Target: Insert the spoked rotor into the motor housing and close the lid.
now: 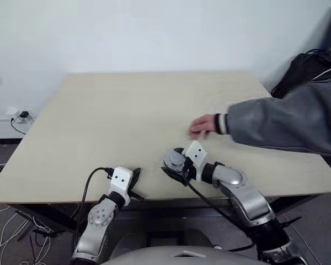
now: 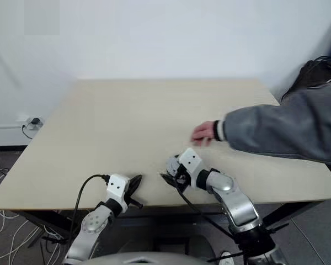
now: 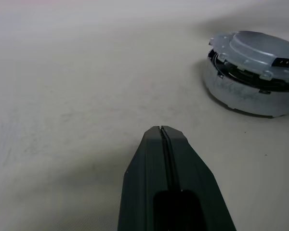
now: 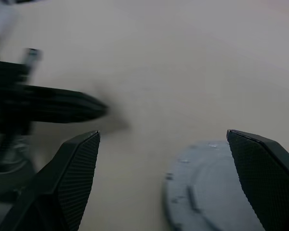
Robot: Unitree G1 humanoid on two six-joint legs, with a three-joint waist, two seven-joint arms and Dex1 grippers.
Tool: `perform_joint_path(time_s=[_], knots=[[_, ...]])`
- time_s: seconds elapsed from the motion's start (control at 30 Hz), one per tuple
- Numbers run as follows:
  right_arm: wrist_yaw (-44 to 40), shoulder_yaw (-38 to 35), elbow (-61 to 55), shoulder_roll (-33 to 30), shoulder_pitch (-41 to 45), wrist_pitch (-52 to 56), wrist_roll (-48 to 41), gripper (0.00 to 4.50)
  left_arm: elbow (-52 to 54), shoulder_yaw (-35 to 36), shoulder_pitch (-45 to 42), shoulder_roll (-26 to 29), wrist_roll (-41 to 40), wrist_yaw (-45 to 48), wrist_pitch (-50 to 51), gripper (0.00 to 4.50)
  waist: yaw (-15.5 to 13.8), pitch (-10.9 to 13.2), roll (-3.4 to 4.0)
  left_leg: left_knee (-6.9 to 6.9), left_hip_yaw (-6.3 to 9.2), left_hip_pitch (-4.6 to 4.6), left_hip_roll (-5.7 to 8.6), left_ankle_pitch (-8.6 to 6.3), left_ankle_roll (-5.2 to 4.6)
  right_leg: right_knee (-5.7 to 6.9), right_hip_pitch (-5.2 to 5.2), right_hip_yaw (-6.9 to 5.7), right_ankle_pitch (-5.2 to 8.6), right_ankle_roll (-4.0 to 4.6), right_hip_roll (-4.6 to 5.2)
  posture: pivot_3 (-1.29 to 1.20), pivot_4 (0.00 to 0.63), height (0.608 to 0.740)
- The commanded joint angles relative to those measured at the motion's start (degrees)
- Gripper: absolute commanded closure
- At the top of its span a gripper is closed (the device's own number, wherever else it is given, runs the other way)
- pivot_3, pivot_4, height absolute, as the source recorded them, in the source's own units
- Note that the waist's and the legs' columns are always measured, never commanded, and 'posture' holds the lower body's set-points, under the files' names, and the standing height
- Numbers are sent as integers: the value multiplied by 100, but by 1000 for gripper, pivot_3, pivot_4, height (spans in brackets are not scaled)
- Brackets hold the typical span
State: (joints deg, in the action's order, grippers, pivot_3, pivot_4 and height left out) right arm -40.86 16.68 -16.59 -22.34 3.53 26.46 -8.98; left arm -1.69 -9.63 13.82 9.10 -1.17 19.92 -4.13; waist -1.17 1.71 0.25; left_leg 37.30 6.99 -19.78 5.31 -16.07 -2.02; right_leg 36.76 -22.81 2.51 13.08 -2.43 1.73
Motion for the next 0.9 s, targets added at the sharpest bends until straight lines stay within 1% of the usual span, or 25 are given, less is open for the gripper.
perform_joint_path(time_s=[0.03,0.13,0.9], knots=[[-185,20,-398,-110,-24,56,-213,20,133,-14,-98,-17,-57,42,-105,4500,-2,3,-3,0,0,1,0,-5,7,0,1,0,0,0,0,0,0,740],[-149,20,-429,-138,-39,86,-239,20,121,-21,-118,-18,-57,68,-102,4500,1,7,-7,0,-1,1,-1,-12,20,1,1,0,0,0,-1,0,0,740],[-201,126,-526,-293,-41,234,-405,20,167,-31,-130,-45,-44,102,-50,4500,-10,14,-18,2,-1,1,-1,-12,18,-1,1,-1,-1,-1,-1,0,0,740]])
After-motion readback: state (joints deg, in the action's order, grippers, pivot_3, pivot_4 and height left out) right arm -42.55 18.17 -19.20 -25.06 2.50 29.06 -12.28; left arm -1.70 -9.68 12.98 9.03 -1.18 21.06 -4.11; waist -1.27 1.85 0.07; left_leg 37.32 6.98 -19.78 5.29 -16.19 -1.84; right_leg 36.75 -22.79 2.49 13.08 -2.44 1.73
